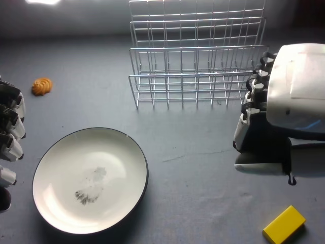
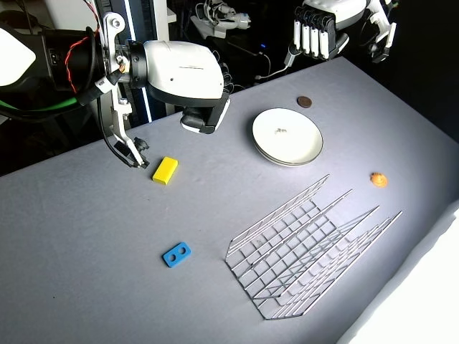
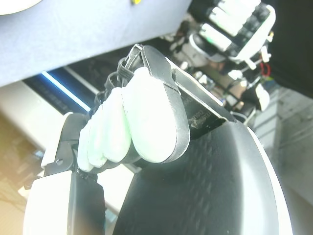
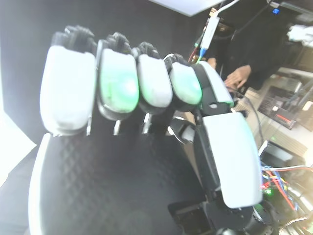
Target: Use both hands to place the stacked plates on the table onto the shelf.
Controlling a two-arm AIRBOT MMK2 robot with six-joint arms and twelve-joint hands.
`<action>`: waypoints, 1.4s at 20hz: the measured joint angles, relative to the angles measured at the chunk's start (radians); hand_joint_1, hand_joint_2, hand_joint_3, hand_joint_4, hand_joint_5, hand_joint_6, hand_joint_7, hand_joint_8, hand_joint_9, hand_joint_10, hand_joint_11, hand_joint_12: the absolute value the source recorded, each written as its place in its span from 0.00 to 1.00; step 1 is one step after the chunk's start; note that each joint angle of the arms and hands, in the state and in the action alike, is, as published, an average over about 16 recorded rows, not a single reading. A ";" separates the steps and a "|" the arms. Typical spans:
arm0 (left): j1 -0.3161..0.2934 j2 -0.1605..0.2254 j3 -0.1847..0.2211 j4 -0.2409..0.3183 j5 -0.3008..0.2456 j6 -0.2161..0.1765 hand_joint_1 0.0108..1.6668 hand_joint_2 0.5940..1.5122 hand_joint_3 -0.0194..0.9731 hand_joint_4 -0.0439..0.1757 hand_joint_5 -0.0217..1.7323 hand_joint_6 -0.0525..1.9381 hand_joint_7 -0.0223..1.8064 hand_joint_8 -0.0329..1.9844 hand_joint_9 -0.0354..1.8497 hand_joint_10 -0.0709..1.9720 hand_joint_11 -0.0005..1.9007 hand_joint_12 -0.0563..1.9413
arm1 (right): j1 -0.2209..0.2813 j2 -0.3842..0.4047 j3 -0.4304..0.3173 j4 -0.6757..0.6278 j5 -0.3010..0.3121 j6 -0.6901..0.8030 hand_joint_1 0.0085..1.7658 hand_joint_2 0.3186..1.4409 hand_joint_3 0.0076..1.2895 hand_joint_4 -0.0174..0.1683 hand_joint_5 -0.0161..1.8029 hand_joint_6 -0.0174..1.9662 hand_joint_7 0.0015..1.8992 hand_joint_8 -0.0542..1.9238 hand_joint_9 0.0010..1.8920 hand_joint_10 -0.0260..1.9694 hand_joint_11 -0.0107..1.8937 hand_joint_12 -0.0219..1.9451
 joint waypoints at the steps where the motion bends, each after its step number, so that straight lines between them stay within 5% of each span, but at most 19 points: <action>1: 0.000 0.000 0.000 -0.002 0.000 0.000 0.16 0.65 0.05 0.44 0.46 0.50 0.47 0.48 0.50 0.49 0.54 0.52 | 0.000 0.000 0.000 0.000 0.000 0.000 0.14 0.88 0.03 0.36 0.43 0.53 0.45 0.53 0.48 0.52 0.51 0.50; 8: -0.004 0.000 -0.001 -0.016 0.000 0.003 0.09 0.63 0.05 0.33 0.26 0.28 0.27 0.27 0.29 0.28 0.30 0.29 | 0.001 0.000 0.000 0.000 -0.001 0.000 0.09 0.88 0.02 0.24 0.25 0.30 0.25 0.31 0.26 0.30 0.29 0.28; 12: -0.005 0.000 -0.003 -0.019 -0.001 0.004 0.01 0.60 0.04 0.18 0.07 0.07 0.07 0.06 0.09 0.08 0.09 0.08 | 0.002 0.000 0.000 0.000 -0.005 -0.001 0.03 0.85 0.01 0.08 0.08 0.09 0.08 0.10 0.08 0.09 0.10 0.07; 14: -0.007 0.001 -0.004 -0.021 -0.003 0.004 0.00 0.60 0.04 0.20 0.03 0.02 0.02 0.02 0.04 0.04 0.03 0.03 | 0.003 -0.001 0.000 0.000 -0.011 -0.002 0.02 0.85 0.01 0.09 0.03 0.03 0.03 0.04 0.02 0.02 0.04 0.01; 28: 0.003 0.006 -0.022 0.035 0.002 0.012 0.00 0.61 0.03 0.19 0.03 0.02 0.02 0.01 0.03 0.04 0.01 0.02 | 0.007 -0.054 0.030 0.008 -0.070 -0.007 0.02 0.81 0.01 0.09 0.02 0.02 0.01 0.04 0.01 0.02 0.01 0.01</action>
